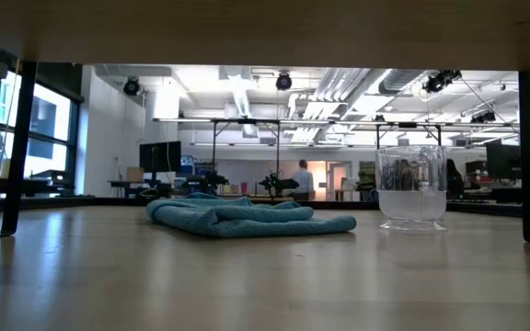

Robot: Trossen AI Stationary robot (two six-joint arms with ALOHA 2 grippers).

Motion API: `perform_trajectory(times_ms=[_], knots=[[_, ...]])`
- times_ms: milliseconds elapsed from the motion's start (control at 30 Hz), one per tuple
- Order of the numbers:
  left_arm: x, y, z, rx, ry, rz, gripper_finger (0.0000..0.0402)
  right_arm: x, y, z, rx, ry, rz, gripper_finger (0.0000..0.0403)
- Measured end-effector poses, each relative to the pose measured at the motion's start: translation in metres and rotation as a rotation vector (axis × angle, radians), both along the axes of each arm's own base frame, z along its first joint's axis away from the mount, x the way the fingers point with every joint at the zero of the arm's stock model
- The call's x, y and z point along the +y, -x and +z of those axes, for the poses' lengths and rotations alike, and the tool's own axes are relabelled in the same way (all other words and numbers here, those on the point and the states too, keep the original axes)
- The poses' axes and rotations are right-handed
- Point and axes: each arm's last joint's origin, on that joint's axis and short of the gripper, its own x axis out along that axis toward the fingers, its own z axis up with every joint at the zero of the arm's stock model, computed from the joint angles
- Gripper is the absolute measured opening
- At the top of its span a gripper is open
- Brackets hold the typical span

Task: Stack small to large cups/mugs on shelf
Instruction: Put the yellow cup on the shelf

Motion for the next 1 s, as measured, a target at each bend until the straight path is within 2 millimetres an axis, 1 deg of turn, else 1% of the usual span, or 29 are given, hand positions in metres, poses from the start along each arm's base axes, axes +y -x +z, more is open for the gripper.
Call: perform_trajectory(times_ms=[233, 1000], knots=[[0.0030, -0.0006, -0.0001, 0.001, -0.006, 0.012, 0.0000, 0.0000, -0.0001, 0.0000, 0.003, 0.012, 0.007, 0.0138], [0.0028, 0.0011, -0.0001, 0.009, -0.021, -0.028, 0.0000, 0.0000, -0.0002, -0.0001, 0.004, 0.012, 0.007, 0.0138]])
